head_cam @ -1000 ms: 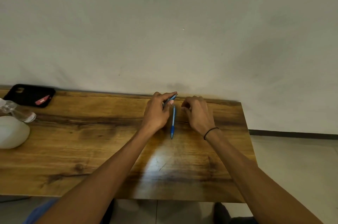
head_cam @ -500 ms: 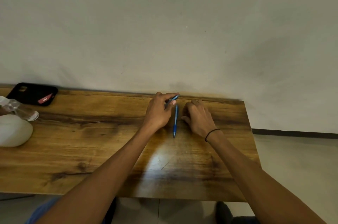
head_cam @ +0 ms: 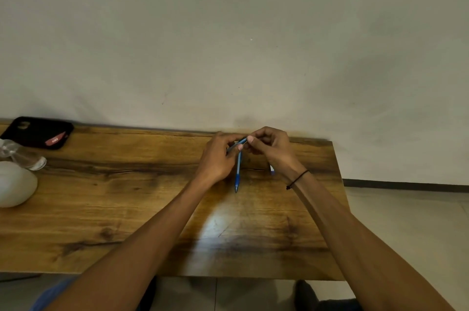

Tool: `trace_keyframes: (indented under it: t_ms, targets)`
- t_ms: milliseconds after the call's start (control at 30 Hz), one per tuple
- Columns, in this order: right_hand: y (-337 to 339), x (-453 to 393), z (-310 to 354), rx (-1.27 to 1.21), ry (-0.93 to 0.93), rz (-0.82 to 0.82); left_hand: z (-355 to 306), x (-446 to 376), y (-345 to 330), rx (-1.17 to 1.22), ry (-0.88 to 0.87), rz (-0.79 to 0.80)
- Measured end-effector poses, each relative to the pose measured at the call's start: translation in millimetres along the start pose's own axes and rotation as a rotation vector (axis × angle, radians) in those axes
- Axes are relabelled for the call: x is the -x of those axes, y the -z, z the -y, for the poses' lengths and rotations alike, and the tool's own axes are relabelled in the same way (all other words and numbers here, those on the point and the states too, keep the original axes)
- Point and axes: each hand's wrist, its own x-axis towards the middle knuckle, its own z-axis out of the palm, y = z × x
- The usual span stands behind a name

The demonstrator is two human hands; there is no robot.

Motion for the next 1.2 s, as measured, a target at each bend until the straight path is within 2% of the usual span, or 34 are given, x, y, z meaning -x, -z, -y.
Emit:
trace_keyframes:
  t_ms: [333, 467, 533, 667, 733, 833, 967, 1200]
  targets:
    - [-6.4, -1.5, -0.6, -0.144, -0.013, -0.085, -4.7, 1.5, 0.0, 0.016, -0.035, 0.011]
    - [2.6, -4.9, -0.3, -0.198, -0.032, -0.147, -2.0, 1.0, 1.0, 0.019, 0.034, 0.092]
    - [10.7, -5.9, -2.2, -0.043, -0.01, -0.15, -0.9, 0.3, 1.5, 0.058, 0.05, 0.105]
    - [14.0, -4.3, -11.5, 0.689, 0.08, -0.028, 5.4, 0.1, 2.9, 0.044, 0.067, 0.013]
    - [11.2, -4.6, -15.2, 0.85, 0.043, 0.033, 9.7, -0.6, 0.9, 0.034, 0.139, -0.008]
    - [6.7, -6.3, -20.1, 0.989, -0.024, 0.064, 15.1, -3.2, -1.0, -0.038, 0.193, -0.037]
    - [2.8, -4.5, -26.0, 1.158, -0.015, 0.116, 23.0, -5.1, 0.1, -0.083, 0.229, -0.076]
    - [-1.4, -1.6, -31.9, 1.196, 0.017, 0.082, 31.7, -6.1, -1.5, -0.103, 0.259, -0.112]
